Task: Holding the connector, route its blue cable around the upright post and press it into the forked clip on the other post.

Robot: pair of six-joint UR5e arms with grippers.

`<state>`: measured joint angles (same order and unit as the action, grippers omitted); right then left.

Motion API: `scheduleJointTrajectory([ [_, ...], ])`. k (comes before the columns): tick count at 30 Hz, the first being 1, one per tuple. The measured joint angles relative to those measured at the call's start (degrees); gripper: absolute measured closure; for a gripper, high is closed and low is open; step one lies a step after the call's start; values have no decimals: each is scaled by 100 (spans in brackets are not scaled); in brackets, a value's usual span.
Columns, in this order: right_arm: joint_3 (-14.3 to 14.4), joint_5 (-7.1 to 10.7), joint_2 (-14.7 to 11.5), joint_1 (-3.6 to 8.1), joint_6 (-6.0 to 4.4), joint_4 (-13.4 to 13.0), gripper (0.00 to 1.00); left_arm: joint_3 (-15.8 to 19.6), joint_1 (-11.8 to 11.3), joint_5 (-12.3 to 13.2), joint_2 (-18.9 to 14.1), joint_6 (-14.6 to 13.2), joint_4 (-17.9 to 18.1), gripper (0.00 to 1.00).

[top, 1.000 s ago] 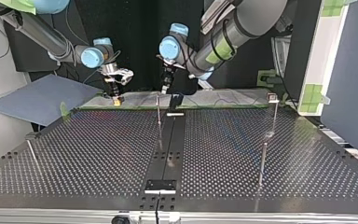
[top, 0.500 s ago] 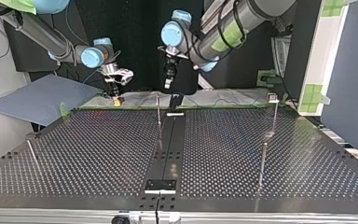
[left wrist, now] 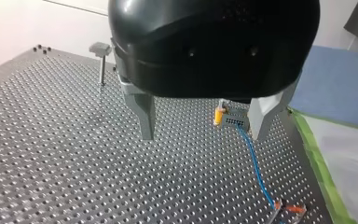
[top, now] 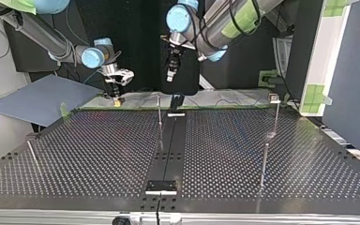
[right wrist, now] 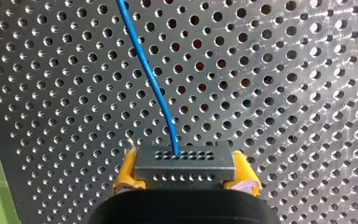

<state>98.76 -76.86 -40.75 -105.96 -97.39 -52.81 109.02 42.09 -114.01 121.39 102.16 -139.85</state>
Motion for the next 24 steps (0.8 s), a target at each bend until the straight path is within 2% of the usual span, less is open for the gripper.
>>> scheduleJointTrajectory([
  [24,2,-6,16,-8,-44,-20,100,1197,160,-159,-1196,243,9,0],
])
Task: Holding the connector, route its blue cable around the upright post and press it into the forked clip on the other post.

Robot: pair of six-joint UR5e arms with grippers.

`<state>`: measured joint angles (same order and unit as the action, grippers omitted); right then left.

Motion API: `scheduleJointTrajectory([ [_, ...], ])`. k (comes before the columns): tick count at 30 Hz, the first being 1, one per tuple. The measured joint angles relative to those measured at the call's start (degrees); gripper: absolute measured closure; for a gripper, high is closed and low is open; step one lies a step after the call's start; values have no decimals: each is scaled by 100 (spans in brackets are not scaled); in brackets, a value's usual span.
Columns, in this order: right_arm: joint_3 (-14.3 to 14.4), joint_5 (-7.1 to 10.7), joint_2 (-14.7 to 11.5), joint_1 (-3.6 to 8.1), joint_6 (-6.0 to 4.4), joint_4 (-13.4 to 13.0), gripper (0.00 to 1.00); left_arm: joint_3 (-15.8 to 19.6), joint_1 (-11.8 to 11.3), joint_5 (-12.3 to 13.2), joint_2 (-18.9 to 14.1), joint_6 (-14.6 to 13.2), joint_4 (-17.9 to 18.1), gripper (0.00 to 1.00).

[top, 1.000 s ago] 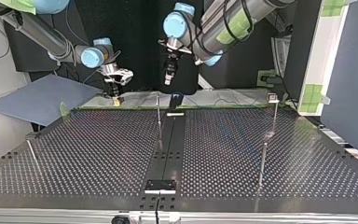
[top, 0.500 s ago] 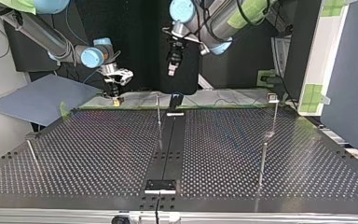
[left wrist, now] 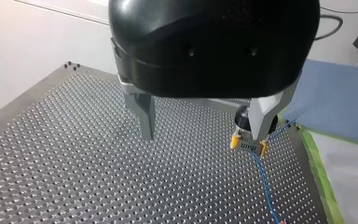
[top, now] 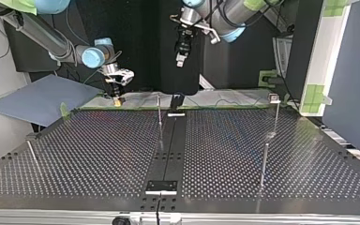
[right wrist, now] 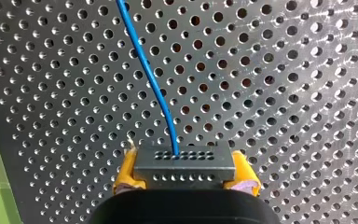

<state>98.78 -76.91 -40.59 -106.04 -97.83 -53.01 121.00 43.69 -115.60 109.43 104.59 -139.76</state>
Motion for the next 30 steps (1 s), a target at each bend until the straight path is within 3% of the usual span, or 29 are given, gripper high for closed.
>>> scheduleJointTrajectory([
  [12,-2,8,17,-8,-1,-1,100,626,52,-178,-627,74,0,0],
  [17,0,9,24,-28,-1,-6,100,896,30,-215,-896,241,76,0],
  [24,-1,9,28,-49,-1,13,100,1229,31,-134,-1229,489,377,0],
  [30,-8,9,28,-60,-1,14,100,1538,-17,112,-1540,719,687,0],
])
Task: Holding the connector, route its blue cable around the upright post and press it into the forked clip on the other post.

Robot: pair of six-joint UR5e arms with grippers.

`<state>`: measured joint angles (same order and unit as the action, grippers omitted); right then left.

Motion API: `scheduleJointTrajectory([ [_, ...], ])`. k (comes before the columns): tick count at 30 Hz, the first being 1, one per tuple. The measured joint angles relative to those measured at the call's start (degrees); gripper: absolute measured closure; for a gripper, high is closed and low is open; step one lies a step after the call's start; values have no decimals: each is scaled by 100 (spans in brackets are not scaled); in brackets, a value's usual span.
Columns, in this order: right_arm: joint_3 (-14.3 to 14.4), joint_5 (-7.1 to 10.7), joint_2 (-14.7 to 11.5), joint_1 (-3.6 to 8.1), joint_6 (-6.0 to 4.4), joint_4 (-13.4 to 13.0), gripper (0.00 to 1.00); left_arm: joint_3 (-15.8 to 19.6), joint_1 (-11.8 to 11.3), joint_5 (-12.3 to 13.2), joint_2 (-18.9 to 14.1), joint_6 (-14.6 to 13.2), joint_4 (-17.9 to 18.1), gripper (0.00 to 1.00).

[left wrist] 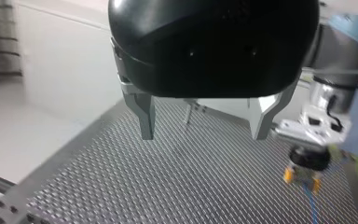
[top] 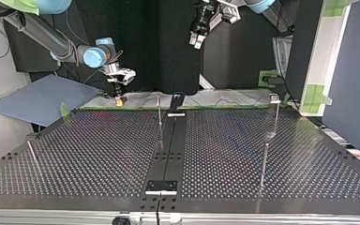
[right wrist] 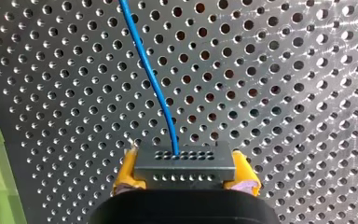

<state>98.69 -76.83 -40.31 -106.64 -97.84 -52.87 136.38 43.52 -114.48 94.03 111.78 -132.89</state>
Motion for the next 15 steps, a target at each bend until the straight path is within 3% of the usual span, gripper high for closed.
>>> scheduleJointTrajectory([
  [6,-96,-15,-2,-9,27,86,100,316,-22,54,-310,-48,312,0],
  [15,-335,-359,-113,-11,353,479,100,603,-33,24,-425,-71,738,0],
])
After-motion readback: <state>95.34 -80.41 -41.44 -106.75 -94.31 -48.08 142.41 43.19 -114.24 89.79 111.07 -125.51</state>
